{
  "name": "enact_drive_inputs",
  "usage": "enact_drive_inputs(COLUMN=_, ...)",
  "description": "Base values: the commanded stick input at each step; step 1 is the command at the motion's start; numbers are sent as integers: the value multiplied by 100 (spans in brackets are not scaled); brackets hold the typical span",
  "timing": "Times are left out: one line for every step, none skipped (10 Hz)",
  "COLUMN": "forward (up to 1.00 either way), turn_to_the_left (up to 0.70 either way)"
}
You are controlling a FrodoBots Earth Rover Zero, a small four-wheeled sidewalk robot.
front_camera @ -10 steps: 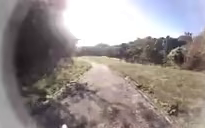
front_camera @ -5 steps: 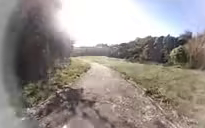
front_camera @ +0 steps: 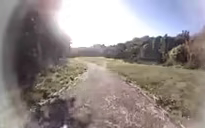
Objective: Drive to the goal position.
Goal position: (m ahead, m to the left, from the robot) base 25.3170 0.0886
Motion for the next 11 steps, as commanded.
enact_drive_inputs(forward=100, turn_to_the_left=1)
enact_drive_inputs(forward=100, turn_to_the_left=1)
enact_drive_inputs(forward=100, turn_to_the_left=1)
enact_drive_inputs(forward=100, turn_to_the_left=1)
enact_drive_inputs(forward=100, turn_to_the_left=1)
enact_drive_inputs(forward=100, turn_to_the_left=1)
enact_drive_inputs(forward=100, turn_to_the_left=1)
enact_drive_inputs(forward=100, turn_to_the_left=1)
enact_drive_inputs(forward=100, turn_to_the_left=1)
enact_drive_inputs(forward=100, turn_to_the_left=1)
enact_drive_inputs(forward=100, turn_to_the_left=1)
